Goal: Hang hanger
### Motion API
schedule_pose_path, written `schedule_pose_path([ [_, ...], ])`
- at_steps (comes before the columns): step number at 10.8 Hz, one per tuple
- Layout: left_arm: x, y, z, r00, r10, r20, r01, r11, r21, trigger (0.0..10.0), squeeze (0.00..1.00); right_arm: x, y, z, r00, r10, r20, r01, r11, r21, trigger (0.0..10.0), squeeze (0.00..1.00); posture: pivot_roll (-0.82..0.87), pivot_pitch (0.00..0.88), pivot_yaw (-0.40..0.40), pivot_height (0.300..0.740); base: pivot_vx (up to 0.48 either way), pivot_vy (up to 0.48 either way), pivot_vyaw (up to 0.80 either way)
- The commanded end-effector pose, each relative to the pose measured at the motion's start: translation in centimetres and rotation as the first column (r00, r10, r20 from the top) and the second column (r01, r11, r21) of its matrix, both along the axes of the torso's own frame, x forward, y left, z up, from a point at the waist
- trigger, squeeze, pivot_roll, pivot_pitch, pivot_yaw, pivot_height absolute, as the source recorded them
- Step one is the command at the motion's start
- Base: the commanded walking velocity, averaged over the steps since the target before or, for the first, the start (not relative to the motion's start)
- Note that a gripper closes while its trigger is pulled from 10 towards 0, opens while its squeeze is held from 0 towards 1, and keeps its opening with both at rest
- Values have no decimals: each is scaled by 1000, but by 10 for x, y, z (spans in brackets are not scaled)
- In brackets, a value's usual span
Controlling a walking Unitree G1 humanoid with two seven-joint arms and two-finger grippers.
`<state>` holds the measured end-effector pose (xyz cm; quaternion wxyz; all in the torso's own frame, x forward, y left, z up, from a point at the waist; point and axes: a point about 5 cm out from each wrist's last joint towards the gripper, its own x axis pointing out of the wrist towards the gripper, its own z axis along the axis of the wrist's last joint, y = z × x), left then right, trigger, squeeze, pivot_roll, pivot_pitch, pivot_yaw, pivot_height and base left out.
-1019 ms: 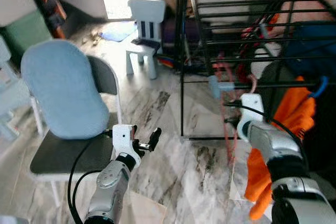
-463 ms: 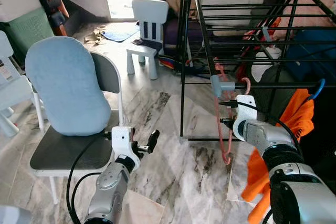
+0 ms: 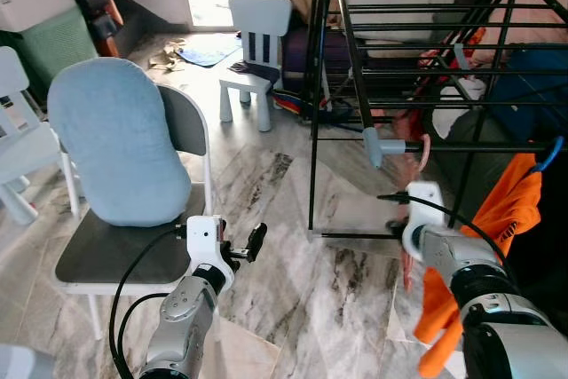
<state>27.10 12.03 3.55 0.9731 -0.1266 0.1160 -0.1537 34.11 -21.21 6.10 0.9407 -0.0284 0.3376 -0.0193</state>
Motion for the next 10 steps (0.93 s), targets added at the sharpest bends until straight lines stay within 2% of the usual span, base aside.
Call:
schedule_pose_path([
  [1,1,3,1,1000,17,-5,-17,1000,15,10000,0,4,0,10,996,43,80,-37,997,-73,10000,1000,-192,0,40,740,0,0,0],
  [4,-1,7,6,1000,18,22,-19,999,40,10000,0,-9,0,8,982,94,166,-59,977,-204,10000,1000,-198,0,49,740,0,0,0],
  [7,-4,5,6,1000,14,20,-15,999,41,10000,0,-23,-4,13,974,58,217,-18,982,-186,10000,1000,-212,0,57,740,0,0,0],
  [8,-5,2,8,1000,5,27,-6,999,36,10000,0,-27,-2,15,969,73,237,-23,978,-206,10000,1000,-214,0,57,740,0,0,0],
  [10,-6,1,10,999,8,38,-10,999,46,10000,0,-38,3,16,953,61,296,-8,985,-174,10000,1000,-214,0,56,740,0,0,0],
])
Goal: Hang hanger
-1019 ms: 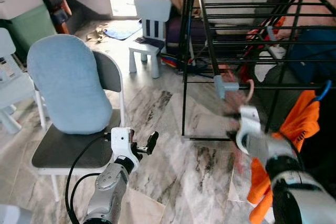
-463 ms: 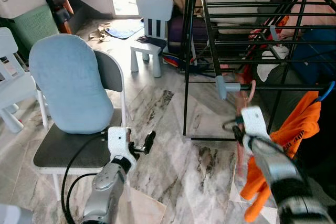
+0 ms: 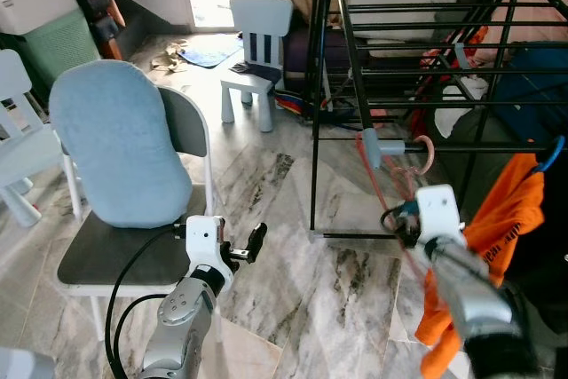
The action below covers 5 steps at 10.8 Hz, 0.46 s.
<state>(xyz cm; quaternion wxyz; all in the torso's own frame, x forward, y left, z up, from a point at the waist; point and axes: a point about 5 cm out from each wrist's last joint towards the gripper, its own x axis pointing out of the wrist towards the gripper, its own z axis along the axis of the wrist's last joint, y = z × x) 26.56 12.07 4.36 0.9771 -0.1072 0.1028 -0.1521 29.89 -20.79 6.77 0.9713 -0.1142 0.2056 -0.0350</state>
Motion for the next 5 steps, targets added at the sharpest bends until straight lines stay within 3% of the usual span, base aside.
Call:
schedule_pose_path([
  [1,0,0,0,1000,9,5,-9,1000,23,10000,0,2,2,9,999,0,45,0,1000,6,10000,1000,-215,0,57,740,0,0,0],
  [5,3,-3,0,1000,9,12,-10,997,71,10000,0,-3,4,11,998,-8,57,7,1000,28,10000,1000,-222,0,62,740,0,0,0],
])
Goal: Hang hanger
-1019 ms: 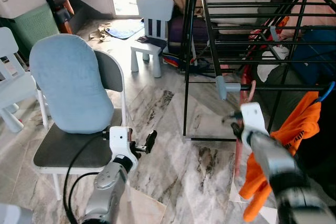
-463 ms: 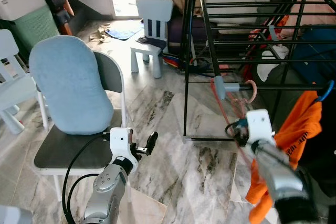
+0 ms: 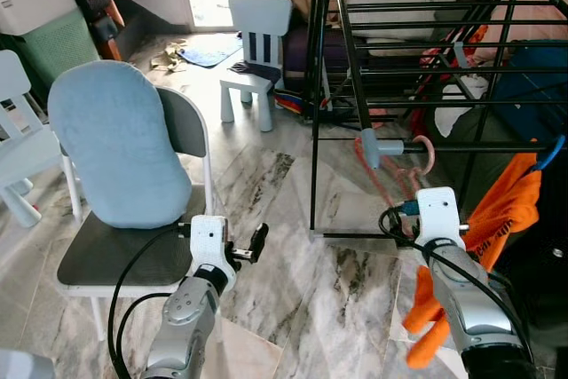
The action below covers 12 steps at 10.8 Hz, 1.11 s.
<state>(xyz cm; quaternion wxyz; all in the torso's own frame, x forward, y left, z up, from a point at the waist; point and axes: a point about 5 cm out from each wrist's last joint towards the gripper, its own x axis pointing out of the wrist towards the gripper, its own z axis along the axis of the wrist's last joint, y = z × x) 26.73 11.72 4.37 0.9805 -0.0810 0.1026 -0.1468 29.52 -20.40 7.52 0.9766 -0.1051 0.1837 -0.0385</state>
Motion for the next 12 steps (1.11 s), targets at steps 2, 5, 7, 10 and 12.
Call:
schedule_pose_path([
  [2,2,0,0,1000,4,2,-4,1000,22,10000,0,1,2,4,1000,1,7,-1,1000,9,10000,1000,-221,0,61,740,0,0,0],
  [5,2,-1,-1,1000,6,-2,-6,1000,27,10000,0,1,3,5,1000,7,11,-7,1000,8,10000,902,-220,0,59,740,-86,0,0],
  [7,2,-1,-1,1000,8,-2,-8,999,33,10000,0,2,3,6,1000,9,17,-9,1000,6,10000,275,-221,0,60,740,-264,0,0],
  [10,3,-2,-2,1000,6,-5,-6,999,36,10000,0,2,4,6,1000,9,17,-9,1000,7,10000,0,-222,0,63,740,-298,0,0],
  [12,3,-2,-2,1000,7,-4,-7,999,39,10000,0,3,3,9,999,-5,36,5,1000,-19,10000,0,-222,0,62,740,-294,0,0],
])
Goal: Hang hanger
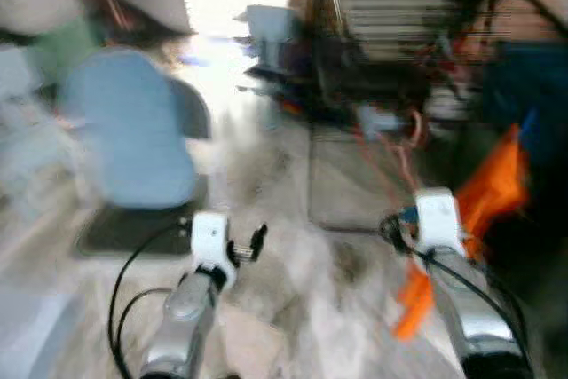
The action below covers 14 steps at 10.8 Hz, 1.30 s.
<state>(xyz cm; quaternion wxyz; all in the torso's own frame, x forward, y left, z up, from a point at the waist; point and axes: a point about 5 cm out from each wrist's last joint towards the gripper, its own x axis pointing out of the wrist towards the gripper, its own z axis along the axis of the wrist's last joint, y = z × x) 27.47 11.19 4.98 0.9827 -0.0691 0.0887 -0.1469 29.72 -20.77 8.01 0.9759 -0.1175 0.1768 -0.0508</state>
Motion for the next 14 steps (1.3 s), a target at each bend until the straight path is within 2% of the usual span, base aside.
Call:
schedule_pose_path([
  [1,-4,3,-8,999,7,-35,-7,1000,19,10000,0,2,5,6,999,6,43,-6,1000,2,10000,0,-223,0,62,740,-296,0,0],
  [2,-4,3,-8,999,8,-35,-7,1000,21,10000,0,4,3,13,996,-4,92,6,1000,-23,10000,0,-223,0,62,740,-296,0,0],
  [4,-3,3,-8,999,10,-33,-9,1000,22,10000,0,5,2,19,991,-8,130,12,999,-34,10000,0,-223,0,62,740,-296,0,0],
  [6,-2,3,-8,999,14,-32,-13,1000,26,10000,0,5,6,16,992,10,122,-8,1000,-15,10000,0,-222,0,62,740,-296,0,0],
  [8,-1,5,-7,999,26,-24,-25,999,34,10000,0,4,10,11,995,23,95,-25,1000,19,10000,0,-220,0,62,740,-281,-270,0],
  [10,0,5,-6,999,29,-17,-28,999,34,10000,0,3,15,3,997,39,71,-39,999,-7,10000,0,-217,0,63,740,-277,-287,0],
  [11,0,6,-6,999,32,-15,-31,999,36,10000,0,3,20,2,994,61,88,-63,998,18,10000,0,-216,0,65,740,-274,-285,0],
  [13,1,8,-3,999,46,-5,-46,998,43,10000,0,3,29,0,990,93,103,-92,996,-16,10000,0,-210,0,76,740,-272,-289,0],
  [14,2,10,-1,999,53,0,-53,997,50,10000,0,4,32,-5,992,108,65,-111,993,45,10000,0,-203,0,82,740,-322,-289,0],
])
